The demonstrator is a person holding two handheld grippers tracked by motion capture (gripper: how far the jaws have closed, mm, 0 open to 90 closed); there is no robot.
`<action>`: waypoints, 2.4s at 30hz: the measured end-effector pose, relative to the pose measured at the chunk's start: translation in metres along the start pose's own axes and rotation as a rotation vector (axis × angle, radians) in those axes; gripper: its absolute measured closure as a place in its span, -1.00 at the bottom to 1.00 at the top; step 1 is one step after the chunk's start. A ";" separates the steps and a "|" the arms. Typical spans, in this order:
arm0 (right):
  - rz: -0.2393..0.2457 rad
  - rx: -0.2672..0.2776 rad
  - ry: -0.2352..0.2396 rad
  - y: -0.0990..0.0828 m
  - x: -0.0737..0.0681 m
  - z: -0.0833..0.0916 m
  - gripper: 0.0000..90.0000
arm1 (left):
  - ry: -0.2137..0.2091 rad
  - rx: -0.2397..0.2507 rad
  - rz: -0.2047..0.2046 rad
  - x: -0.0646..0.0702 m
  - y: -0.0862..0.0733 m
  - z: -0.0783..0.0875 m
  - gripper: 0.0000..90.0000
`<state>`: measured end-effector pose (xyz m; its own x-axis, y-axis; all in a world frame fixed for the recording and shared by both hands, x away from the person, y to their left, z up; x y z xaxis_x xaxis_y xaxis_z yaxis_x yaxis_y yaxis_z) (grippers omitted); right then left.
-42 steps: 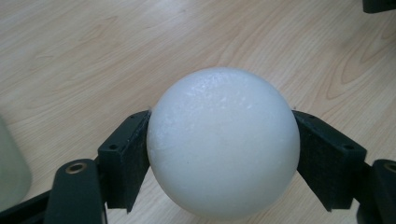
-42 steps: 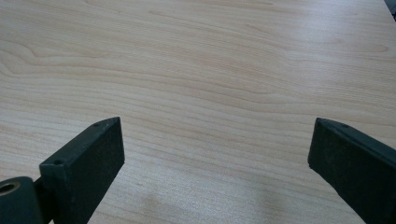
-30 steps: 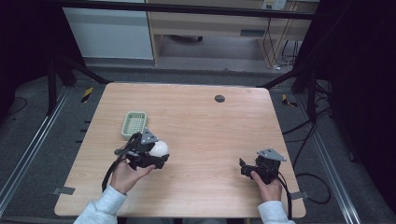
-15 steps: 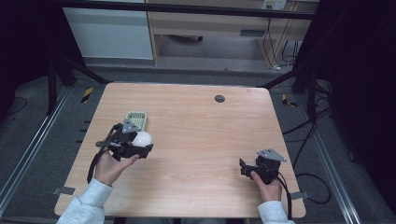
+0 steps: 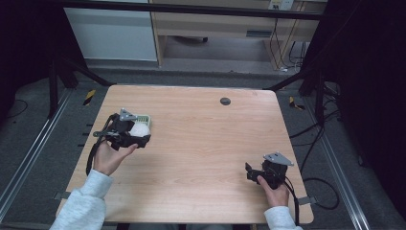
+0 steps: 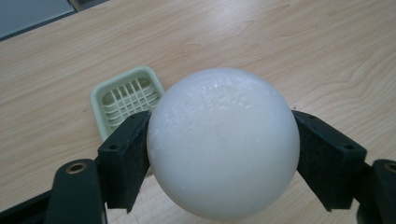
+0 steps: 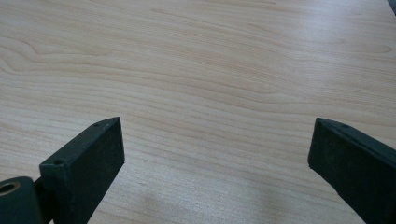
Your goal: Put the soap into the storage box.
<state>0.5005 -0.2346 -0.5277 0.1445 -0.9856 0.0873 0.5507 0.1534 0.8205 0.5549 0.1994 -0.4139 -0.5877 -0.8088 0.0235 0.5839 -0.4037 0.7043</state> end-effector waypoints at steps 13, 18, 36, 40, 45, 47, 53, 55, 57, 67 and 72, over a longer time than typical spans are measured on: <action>-0.001 0.001 0.003 0.000 -0.001 0.000 -0.91 | 0.022 -0.033 0.034 -0.024 0.008 -0.021 -0.46; 0.001 -0.001 0.004 0.000 -0.001 0.000 -0.91 | 0.027 -0.047 0.049 -0.031 0.008 -0.027 -0.46; 0.003 0.000 0.007 0.000 -0.002 0.000 -0.91 | 0.076 -0.097 0.132 -0.070 0.008 -0.057 -0.46; 0.004 -0.001 0.008 0.000 -0.002 -0.001 -0.91 | 0.080 -0.110 0.152 -0.076 0.006 -0.062 -0.46; 0.003 -0.003 0.009 0.000 -0.002 -0.001 -0.91 | 0.081 -0.123 0.172 -0.081 0.003 -0.071 -0.46; 0.007 -0.005 0.007 0.000 -0.002 -0.001 -0.91 | 0.085 -0.125 0.176 -0.083 0.003 -0.075 -0.46; 0.003 -0.002 0.006 0.000 -0.002 -0.001 -0.91 | 0.091 -0.150 0.187 -0.086 -0.002 -0.085 -0.46; 0.005 -0.002 0.008 0.000 -0.002 -0.001 -0.91 | 0.091 -0.159 0.194 -0.087 -0.003 -0.087 -0.46; 0.004 -0.003 0.009 0.000 -0.002 -0.001 -0.91 | 0.091 -0.160 0.200 -0.088 -0.004 -0.089 -0.46; 0.002 -0.005 0.010 0.000 -0.003 0.000 -0.91 | 0.087 -0.175 0.220 -0.089 -0.014 -0.096 -0.46; 0.004 -0.006 0.010 -0.001 -0.003 -0.001 -0.91 | 0.086 -0.181 0.227 -0.091 -0.019 -0.098 -0.46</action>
<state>0.5003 -0.2318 -0.5286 0.1550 -0.9843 0.0844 0.5549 0.1574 0.8169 0.6519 0.2384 -0.4986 -0.3856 -0.9172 0.1006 0.7898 -0.2717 0.5499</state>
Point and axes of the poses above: each handheld gripper's, and its own axes: z roughly backward along the jaws, y roughly out of its top, x roughly to its right, the point moved 6 cm from there along -z, roughly forward along the jaws, and after that the axes turned 8 degrees about -y, right-handed, at the moved point
